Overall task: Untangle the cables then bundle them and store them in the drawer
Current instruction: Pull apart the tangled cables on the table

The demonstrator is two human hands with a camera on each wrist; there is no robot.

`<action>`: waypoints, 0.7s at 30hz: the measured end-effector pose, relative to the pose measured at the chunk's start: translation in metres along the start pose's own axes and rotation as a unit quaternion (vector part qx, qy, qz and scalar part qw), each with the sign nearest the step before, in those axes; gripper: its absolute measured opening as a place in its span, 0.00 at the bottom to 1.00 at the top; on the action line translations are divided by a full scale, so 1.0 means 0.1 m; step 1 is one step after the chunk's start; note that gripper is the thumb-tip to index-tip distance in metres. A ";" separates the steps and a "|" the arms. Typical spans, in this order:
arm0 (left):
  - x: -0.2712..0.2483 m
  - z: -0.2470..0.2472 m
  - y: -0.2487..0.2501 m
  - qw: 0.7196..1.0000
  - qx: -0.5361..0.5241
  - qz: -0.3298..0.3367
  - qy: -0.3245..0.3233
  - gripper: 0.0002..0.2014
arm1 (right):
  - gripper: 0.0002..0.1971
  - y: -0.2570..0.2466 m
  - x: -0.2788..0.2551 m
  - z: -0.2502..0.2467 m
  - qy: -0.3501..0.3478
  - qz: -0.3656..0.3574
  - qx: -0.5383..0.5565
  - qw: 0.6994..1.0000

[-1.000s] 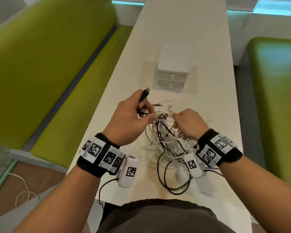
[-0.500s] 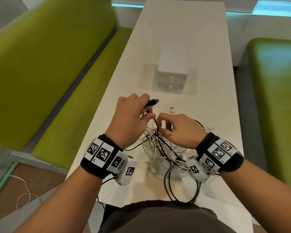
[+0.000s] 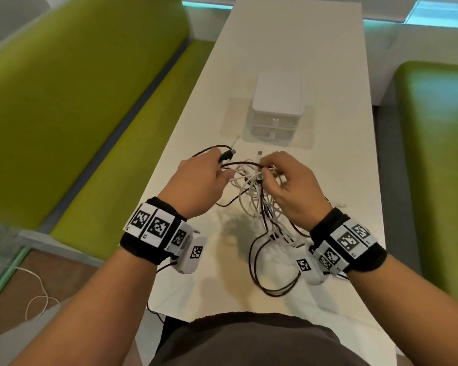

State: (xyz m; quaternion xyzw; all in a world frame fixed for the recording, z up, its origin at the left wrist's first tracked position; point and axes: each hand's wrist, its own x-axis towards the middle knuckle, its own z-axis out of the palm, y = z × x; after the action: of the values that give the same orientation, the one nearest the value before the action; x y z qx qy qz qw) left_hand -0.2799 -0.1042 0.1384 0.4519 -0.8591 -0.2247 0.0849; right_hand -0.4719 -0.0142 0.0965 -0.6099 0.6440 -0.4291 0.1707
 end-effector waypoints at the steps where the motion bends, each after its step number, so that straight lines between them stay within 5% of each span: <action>1: -0.01 0.04 -0.01 1.000 0.005 -0.007 0.005 0.15 | 0.06 0.02 0.02 0.00 -0.037 -0.002 -0.043 0.998; 6: -0.08 0.11 0.07 0.998 0.036 0.058 0.016 0.16 | 0.10 0.12 0.05 0.09 -0.160 0.018 -0.198 0.967; 13: -0.22 -0.01 0.17 0.966 -0.207 -0.072 -0.134 0.11 | 0.08 0.01 0.07 0.09 -0.064 -0.011 -0.175 0.982; 17: -0.15 -0.13 -0.06 0.995 -0.060 -0.080 -0.017 0.12 | 0.09 -0.09 0.11 0.07 -0.027 -0.029 -0.153 0.987; 21: -0.15 -0.06 -0.16 0.990 0.122 -0.028 0.058 0.13 | 0.09 -0.12 0.16 0.05 -0.030 -0.032 -0.150 0.988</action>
State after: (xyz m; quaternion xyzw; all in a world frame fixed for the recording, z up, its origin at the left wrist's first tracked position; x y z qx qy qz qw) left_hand -0.2571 -0.1015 0.1371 0.4952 -0.8607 -0.0938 0.0718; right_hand -0.4642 -0.0295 0.1078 -0.6620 0.6755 -0.3140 0.0826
